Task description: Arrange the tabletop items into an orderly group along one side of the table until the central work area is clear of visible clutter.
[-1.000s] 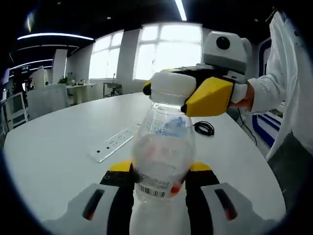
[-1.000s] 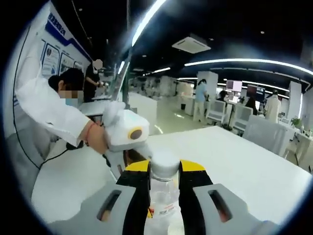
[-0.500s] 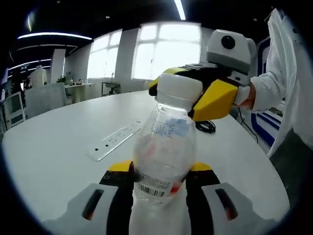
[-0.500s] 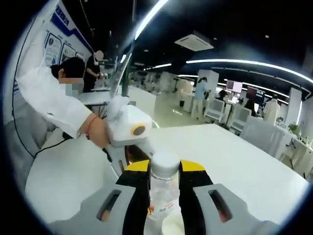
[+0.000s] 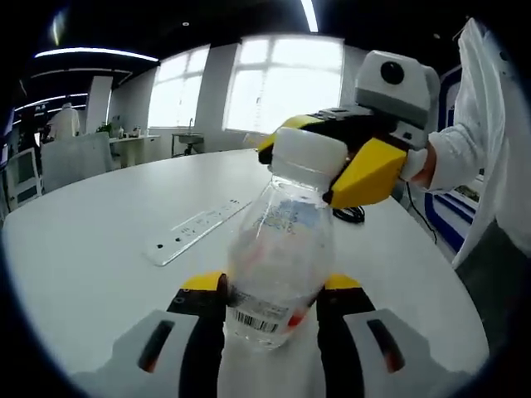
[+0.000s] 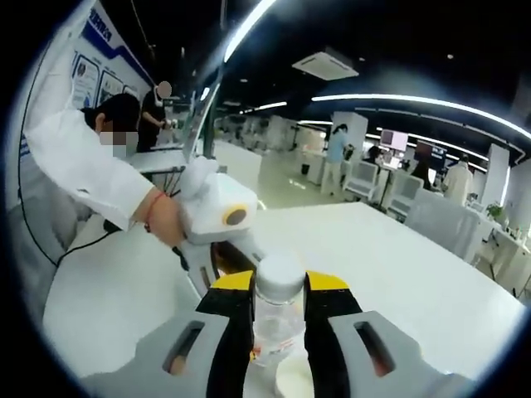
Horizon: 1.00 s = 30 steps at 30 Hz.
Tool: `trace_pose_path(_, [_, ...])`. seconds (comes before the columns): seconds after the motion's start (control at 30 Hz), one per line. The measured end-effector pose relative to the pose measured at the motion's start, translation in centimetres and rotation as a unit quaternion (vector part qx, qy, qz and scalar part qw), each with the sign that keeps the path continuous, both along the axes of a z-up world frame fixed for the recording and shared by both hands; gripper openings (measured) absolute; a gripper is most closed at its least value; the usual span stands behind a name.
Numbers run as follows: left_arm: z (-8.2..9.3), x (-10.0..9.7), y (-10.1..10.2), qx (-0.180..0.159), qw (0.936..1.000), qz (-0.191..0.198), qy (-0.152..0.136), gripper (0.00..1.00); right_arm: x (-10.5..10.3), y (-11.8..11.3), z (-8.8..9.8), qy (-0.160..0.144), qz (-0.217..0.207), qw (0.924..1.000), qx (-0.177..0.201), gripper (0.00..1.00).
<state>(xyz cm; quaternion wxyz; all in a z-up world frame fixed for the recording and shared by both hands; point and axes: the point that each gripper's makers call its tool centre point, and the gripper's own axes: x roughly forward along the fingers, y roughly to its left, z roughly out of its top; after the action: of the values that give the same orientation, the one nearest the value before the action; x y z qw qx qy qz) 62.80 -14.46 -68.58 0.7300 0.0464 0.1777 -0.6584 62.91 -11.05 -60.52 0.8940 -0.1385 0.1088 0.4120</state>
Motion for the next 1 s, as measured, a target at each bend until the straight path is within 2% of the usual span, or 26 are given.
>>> trace_pose_path(0.3, [0.27,0.18,-0.06,-0.007,0.9999,0.009,0.008,0.44,0.18,-0.34,-0.01,0.005,-0.007,1.0,0.005,0.24])
trace_pose_path(0.43, [0.19,0.23,-0.09,-0.004,0.9998,0.014,0.014,0.49,0.13,-0.34,-0.04,0.007,-0.008,0.9999,0.008,0.27])
trace_pose_path(0.5, [0.17,0.21,-0.08,-0.003,0.9998,0.013,0.013,0.49,0.08,-0.19,-0.17,0.01,-0.007,0.9999,0.009,0.31])
trace_pose_path(0.57, [0.01,0.29,-0.02,0.0,0.9993,0.023,0.029,0.53,0.2,-0.23,-0.23,0.009,-0.012,0.9998,0.008,0.39])
trace_pose_path(0.63, [0.15,0.31,0.0,-0.001,0.9996,0.021,0.021,0.53,0.28,-0.27,-0.25,0.014,-0.018,0.9997,0.013,0.46])
trace_pose_path(0.7, [0.36,0.31,0.07,-0.004,0.9992,0.025,0.031,0.55,0.37,-0.42,-0.24,0.014,-0.021,0.9996,0.012,0.5])
trace_pose_path(1.0, [0.43,0.32,0.61,0.004,0.9983,0.037,0.045,0.64,0.34,-0.78,0.09,0.014,-0.029,0.9994,0.016,0.53])
